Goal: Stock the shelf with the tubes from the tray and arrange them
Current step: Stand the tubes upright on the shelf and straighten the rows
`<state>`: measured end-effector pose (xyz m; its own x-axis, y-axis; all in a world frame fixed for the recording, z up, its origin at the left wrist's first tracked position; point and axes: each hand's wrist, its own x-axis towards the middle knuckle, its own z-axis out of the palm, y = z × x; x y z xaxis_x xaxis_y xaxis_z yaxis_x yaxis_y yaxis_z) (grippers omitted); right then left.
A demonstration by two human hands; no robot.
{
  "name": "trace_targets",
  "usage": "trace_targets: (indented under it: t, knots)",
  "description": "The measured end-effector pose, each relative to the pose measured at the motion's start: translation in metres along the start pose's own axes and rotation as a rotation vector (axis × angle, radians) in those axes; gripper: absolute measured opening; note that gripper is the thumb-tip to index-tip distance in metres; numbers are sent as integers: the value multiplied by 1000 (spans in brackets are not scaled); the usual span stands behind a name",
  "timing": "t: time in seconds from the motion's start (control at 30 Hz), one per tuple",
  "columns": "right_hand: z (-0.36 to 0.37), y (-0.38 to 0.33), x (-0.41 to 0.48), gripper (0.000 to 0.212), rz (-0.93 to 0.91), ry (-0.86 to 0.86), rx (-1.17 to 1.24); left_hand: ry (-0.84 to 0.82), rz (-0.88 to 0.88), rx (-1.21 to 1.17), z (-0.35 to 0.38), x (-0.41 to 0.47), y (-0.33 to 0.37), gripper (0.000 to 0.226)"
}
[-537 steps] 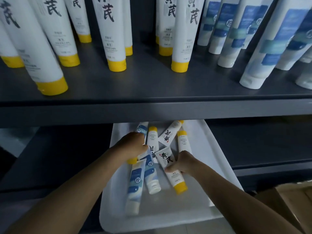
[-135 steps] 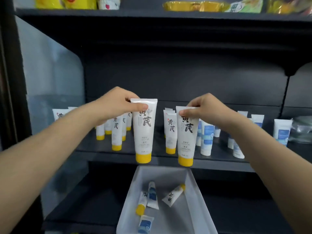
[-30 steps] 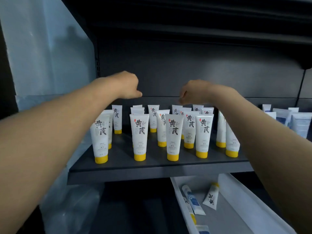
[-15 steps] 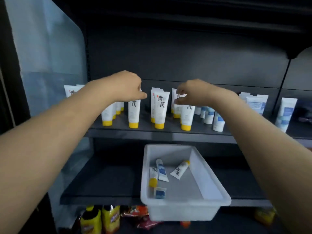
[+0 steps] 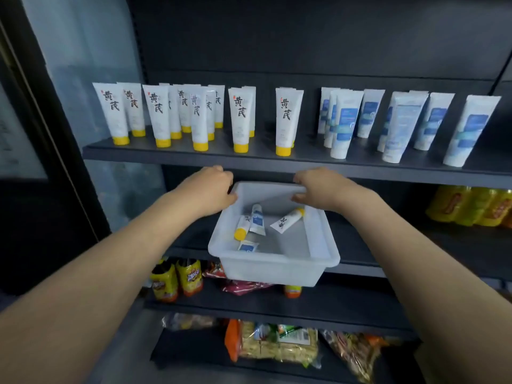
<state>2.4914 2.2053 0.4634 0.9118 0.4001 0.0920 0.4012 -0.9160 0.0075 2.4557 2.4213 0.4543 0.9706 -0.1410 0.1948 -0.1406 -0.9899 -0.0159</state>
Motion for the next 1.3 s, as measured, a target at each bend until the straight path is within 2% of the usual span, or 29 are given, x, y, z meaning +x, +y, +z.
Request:
trace_targets:
  t: [0.17, 0.43, 0.8, 0.93, 1.03, 1.23, 1.3]
  knots:
    - [52, 16, 15, 32, 33, -132, -9, -87, -8, -8, 43, 17, 5, 39]
    - [119, 39, 68, 37, 91, -216, -2, -195, 47, -48, 106, 84, -3, 36]
    - [186, 57, 132, 34, 183, -370, 122, -609, -42, -165, 208, 147, -5, 38]
    - [197, 63, 138, 29, 172, -377, 142, -633, -158, -241, 239, 152, -4, 41]
    - [203, 69, 139, 18, 163, -391, 154, -643, -287, -300, 256, 151, -3, 44]
    - [219, 83, 142, 26, 190, -449, 184, -638, -517, -495, 270, 154, -5, 57]
    - [224, 85, 145, 32, 251, -444, 212, -661, -531, -592, 272, 156, -4, 47]
